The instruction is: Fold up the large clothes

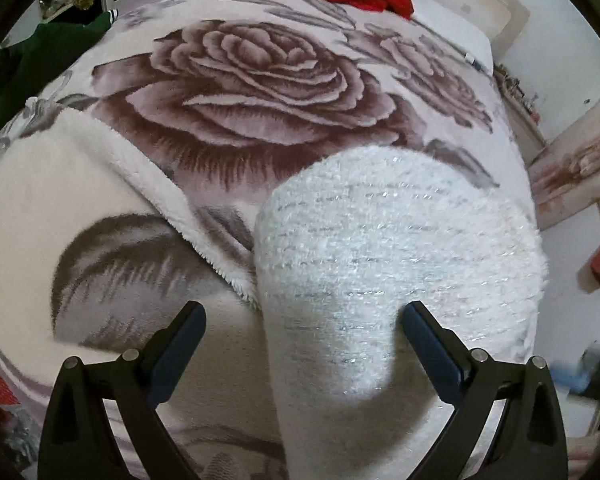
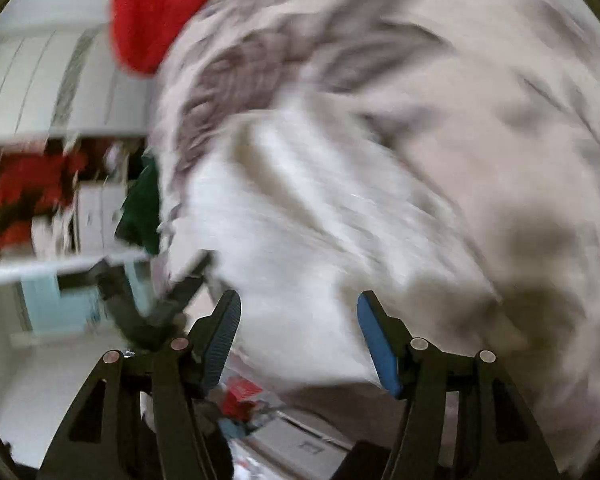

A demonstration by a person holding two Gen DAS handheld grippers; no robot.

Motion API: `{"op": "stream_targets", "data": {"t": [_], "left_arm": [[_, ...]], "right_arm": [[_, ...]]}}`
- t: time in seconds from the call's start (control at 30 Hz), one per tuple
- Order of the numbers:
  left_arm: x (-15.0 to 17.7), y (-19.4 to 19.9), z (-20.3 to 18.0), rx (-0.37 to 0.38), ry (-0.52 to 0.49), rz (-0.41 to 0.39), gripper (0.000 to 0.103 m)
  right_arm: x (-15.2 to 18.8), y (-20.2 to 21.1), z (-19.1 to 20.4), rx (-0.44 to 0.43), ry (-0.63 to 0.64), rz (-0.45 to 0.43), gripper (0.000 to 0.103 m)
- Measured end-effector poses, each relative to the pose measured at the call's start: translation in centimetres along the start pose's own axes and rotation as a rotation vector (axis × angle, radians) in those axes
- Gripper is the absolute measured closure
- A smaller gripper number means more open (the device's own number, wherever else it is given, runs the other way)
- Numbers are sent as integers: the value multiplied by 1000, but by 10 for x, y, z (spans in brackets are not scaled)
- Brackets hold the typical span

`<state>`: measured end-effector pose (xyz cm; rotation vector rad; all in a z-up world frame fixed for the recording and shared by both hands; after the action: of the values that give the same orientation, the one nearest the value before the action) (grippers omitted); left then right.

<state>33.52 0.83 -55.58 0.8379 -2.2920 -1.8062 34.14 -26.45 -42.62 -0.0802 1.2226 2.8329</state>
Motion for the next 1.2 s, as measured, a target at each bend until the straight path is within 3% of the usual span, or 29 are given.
{"op": "stream_targets", "data": {"t": [0.03,0.07,0.13,0.2,0.3,0.43,0.5,0.57,0.67,0.77,0.83,0.9,0.93,1.03,1.1,1.2], "left_arm": [[-1,-4,1,1,2,4,1],[-1,-5,2,3,4,7,1],[-4,-10,3,16,6,11,1],[-4,-18,6,32,9,27,1],[2,-35,10,33,7,65,0],[1,-10,15,83,61,56,1],[10,20,20,97,75,15,1],[26,37,20,110,77,7,1],[71,45,17,83,62,55,1],[108,15,22,-7,40,111,1],[118,-6,28,-5,57,113,0],[123,-22,29,26,83,169,0],[122,-20,28,35,90,178,0],[112,4,21,35,60,151,0],[100,22,19,67,71,102,0],[80,21,21,118,118,85,0]], "right_arm": [[-14,-9,17,11,33,6,43],[-28,-28,28,52,83,25,52],[-47,-54,32,110,122,70,56],[-51,-98,9,277,123,161,69],[-52,-136,-19,304,99,203,69],[-57,-104,-3,240,87,238,69],[-60,-67,0,182,87,194,60],[-50,-30,-3,197,123,162,59],[-14,-8,-18,201,100,196,59],[26,-16,-32,210,94,247,59],[46,-32,-47,237,108,279,59],[57,-60,-74,295,111,339,59],[60,-64,-80,281,94,361,59],[47,-46,-71,188,108,334,48],[30,-21,-70,140,127,259,21],[6,-4,-85,168,214,183,15]]}}
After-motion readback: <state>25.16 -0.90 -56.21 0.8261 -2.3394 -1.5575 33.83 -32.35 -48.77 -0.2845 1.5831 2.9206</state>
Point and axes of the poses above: each gripper's, at about its wrist camera, not at the fingertips, and y roughly against the way its jaws point, z to its left, x to its underside, the point moved 8 cm from there along -y, roughly the way its jaws point, and after that the axes turned 10 degrees about y, right-handed, at the moved point
